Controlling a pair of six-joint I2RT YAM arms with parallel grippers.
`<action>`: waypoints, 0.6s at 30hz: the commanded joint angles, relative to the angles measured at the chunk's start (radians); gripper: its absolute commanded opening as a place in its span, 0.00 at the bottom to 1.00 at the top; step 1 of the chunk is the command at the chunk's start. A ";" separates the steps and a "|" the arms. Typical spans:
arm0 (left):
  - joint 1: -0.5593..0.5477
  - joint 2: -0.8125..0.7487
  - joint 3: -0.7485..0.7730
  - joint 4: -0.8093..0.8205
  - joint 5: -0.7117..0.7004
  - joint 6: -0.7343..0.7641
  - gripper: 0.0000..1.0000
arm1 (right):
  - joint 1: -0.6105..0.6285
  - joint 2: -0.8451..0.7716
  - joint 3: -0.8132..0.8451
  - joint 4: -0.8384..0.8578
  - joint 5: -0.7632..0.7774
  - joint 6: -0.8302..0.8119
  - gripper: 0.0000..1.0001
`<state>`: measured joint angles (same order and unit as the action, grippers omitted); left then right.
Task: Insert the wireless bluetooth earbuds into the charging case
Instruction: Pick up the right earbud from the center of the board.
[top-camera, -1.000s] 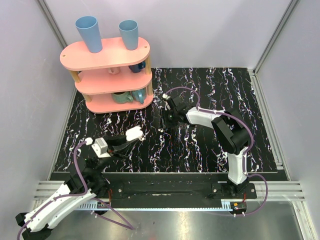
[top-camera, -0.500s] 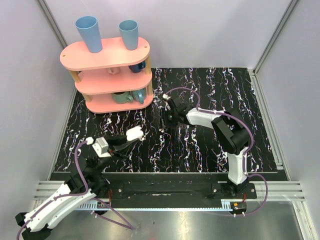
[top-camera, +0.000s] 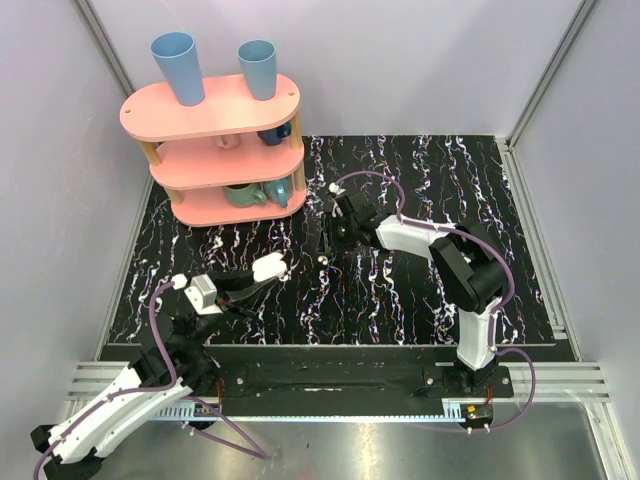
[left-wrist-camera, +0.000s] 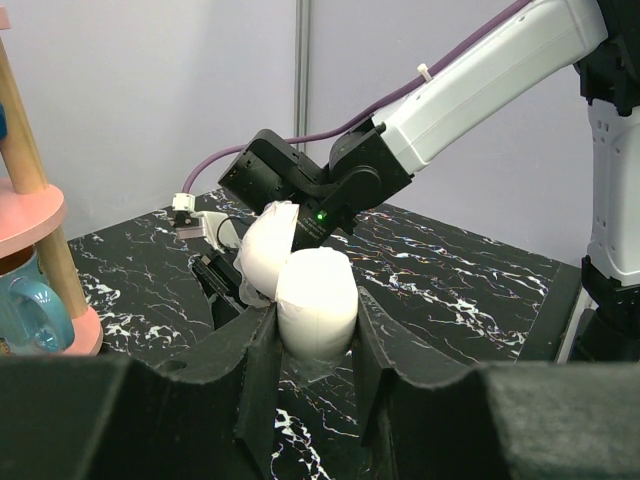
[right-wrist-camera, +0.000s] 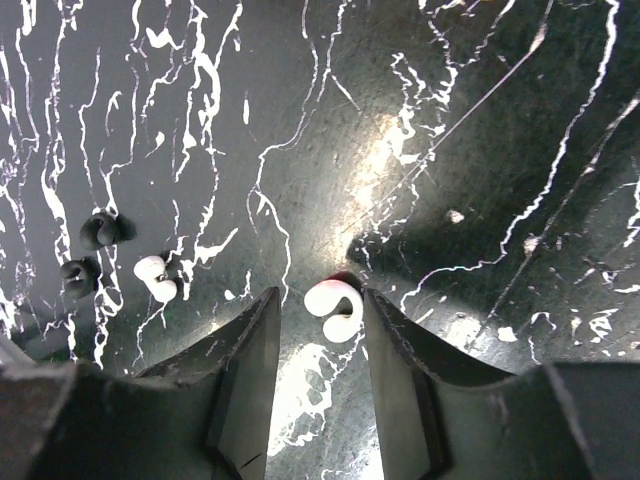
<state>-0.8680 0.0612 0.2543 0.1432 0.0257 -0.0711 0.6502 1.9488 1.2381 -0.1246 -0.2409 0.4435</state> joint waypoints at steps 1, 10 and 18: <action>-0.003 -0.004 0.030 0.030 -0.013 0.001 0.00 | -0.007 -0.047 -0.012 0.023 0.055 0.011 0.45; -0.003 -0.004 0.026 0.035 -0.012 -0.004 0.00 | -0.006 -0.044 -0.028 0.014 0.081 0.012 0.43; -0.003 0.005 0.028 0.035 -0.007 -0.004 0.00 | -0.007 -0.019 -0.020 0.013 0.049 0.004 0.42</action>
<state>-0.8688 0.0608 0.2543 0.1432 0.0257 -0.0715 0.6476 1.9469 1.2095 -0.1246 -0.1780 0.4526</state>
